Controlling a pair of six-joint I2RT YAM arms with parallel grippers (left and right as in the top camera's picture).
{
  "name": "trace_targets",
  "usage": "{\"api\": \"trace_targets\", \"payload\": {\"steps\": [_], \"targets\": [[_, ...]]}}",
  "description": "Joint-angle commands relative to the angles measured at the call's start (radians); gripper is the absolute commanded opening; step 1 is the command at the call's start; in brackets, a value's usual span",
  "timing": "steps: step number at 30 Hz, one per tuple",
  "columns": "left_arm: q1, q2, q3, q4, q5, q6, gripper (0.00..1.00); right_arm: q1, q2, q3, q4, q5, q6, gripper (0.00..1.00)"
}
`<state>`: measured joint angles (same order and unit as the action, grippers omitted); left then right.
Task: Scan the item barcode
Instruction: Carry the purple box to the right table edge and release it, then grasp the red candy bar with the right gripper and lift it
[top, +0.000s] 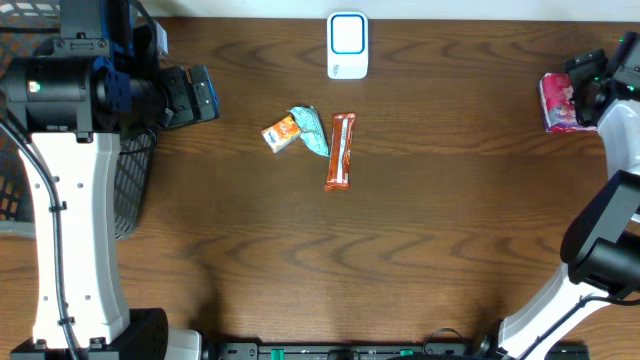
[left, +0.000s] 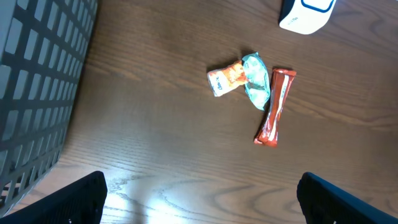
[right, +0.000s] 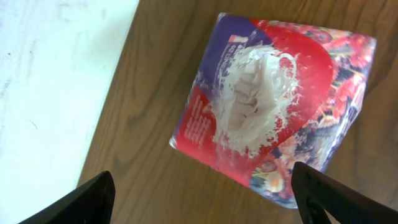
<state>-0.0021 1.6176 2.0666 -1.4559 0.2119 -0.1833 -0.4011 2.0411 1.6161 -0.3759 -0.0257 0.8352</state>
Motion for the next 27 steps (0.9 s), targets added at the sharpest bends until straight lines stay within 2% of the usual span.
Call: {"api": "trace_targets", "payload": {"steps": [1,7,12,13,15,18,22,27], "targets": [[-0.002,0.006,-0.002,-0.002,0.008,-0.005,0.98,0.013,-0.021,0.008,0.029,-0.183,-0.093,0.86],[-0.002,0.006,-0.002,-0.002,0.008,-0.005,0.98,0.075,-0.021,0.008,0.099,-0.543,-0.169,0.86],[-0.002,0.006,-0.002,-0.002,0.008,-0.005,0.98,0.183,-0.021,0.008,-0.029,-0.767,-0.348,0.89],[-0.002,0.006,-0.002,-0.002,0.008,-0.005,0.98,0.212,-0.021,0.008,-0.088,-0.770,-0.388,0.89],[-0.002,0.006,-0.002,-0.002,0.008,-0.005,0.98,0.264,-0.021,0.008,-0.196,-0.753,-0.473,0.99],[-0.002,0.006,-0.002,-0.002,0.008,-0.005,0.98,0.371,-0.012,0.004,-0.302,-0.642,-0.577,0.99],[-0.002,0.006,-0.002,-0.002,0.008,-0.005,0.98,0.525,0.013,0.004,-0.366,-0.469,-0.589,0.99],[-0.002,0.006,-0.002,-0.002,0.008,-0.005,0.98,0.670,0.037,0.004,-0.354,-0.434,-0.546,1.00]]}}
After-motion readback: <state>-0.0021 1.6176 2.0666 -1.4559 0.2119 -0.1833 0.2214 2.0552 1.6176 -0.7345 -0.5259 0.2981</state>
